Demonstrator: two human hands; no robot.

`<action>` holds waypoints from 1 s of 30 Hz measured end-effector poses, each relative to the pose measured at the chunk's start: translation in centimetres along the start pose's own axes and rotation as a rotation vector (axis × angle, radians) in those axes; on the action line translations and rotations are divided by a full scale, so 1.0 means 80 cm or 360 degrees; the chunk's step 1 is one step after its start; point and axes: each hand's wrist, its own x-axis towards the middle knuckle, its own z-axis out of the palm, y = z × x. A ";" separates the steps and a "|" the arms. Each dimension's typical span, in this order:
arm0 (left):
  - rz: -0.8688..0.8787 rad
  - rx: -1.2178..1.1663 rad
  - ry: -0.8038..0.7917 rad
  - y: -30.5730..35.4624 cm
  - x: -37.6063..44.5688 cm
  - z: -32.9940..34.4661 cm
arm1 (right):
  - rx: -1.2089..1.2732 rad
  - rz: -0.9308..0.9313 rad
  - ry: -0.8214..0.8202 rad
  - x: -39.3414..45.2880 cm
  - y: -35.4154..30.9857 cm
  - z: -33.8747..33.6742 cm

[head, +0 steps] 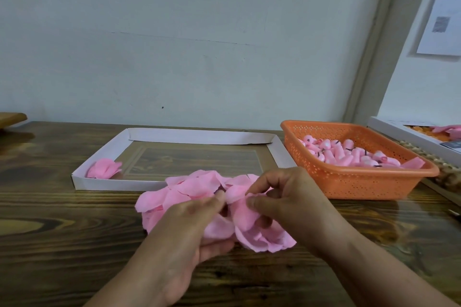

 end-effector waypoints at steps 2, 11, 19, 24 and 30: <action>-0.0057 -0.0331 0.0052 0.002 0.001 0.001 | -0.0005 0.0024 0.0094 0.004 0.002 -0.001; 0.0205 -0.0253 0.0180 -0.010 0.004 0.009 | -0.0121 -0.0019 0.0204 0.020 0.000 0.003; 0.0401 0.0275 0.0238 -0.012 0.009 0.018 | -0.0200 -0.0088 0.0160 0.022 -0.006 0.001; 0.0646 0.0565 0.0207 -0.013 0.007 0.025 | -0.0270 -0.0130 0.0160 0.023 -0.008 0.005; 0.0777 0.0891 0.0392 -0.013 0.013 0.025 | -0.0263 -0.0108 0.0158 0.023 -0.007 0.008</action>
